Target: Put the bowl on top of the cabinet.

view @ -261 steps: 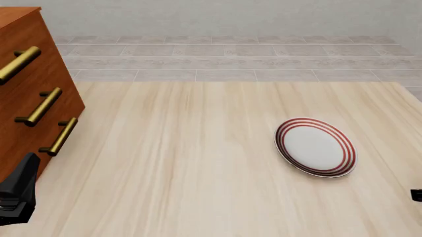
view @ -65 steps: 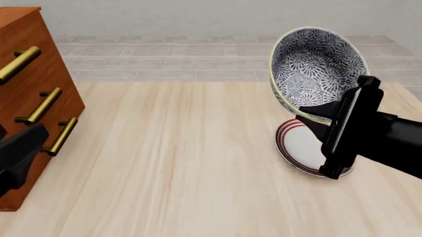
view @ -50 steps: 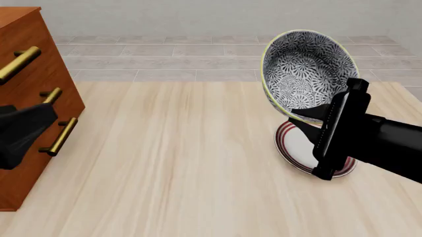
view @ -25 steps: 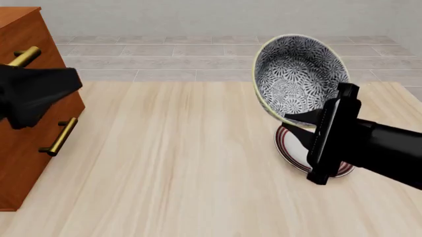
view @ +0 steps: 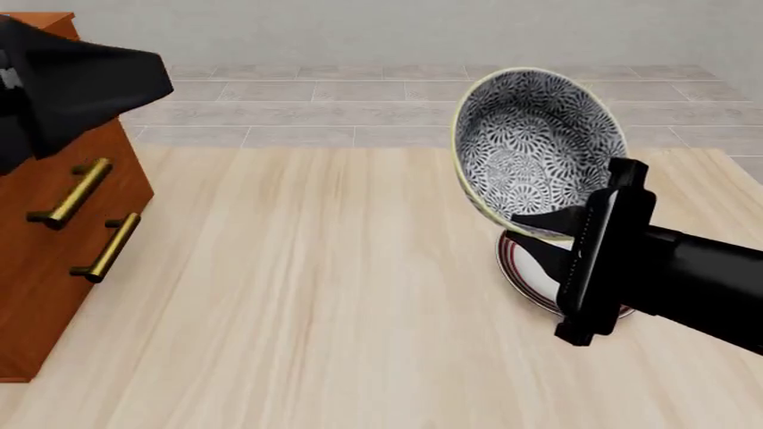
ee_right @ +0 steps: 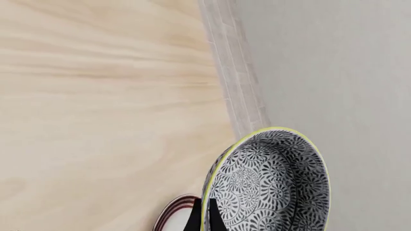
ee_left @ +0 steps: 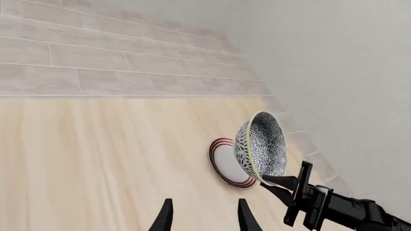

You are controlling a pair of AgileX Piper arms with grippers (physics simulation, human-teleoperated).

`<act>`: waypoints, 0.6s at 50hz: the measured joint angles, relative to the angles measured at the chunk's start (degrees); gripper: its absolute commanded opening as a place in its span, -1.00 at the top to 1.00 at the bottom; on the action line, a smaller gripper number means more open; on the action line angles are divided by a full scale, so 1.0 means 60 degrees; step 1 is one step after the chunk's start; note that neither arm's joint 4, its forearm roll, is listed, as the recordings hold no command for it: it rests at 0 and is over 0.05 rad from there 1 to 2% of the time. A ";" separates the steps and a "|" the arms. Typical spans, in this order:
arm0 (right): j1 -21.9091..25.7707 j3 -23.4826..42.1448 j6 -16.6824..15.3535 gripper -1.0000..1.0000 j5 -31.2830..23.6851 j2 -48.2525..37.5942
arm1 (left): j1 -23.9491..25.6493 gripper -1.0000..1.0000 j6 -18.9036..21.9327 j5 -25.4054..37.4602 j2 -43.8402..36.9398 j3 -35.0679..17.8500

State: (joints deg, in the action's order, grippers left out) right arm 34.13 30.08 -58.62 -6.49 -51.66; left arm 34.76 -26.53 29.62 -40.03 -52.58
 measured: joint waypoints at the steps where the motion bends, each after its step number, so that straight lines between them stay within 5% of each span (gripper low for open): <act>1: 0.0014 -0.0005 0.0000 1.00 -0.0010 0.0016 | 0.0012 -1.00 -0.0011 -0.0003 -0.0041 -0.0043; 30: 0.0492 -0.0103 0.0159 1.00 0.0077 0.0145 | 0.0504 -1.00 -0.0409 -0.0404 -0.1096 -0.0728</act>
State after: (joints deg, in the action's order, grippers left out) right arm 37.08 29.46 -57.66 -6.02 -50.79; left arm 37.78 -28.98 27.20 -46.60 -56.95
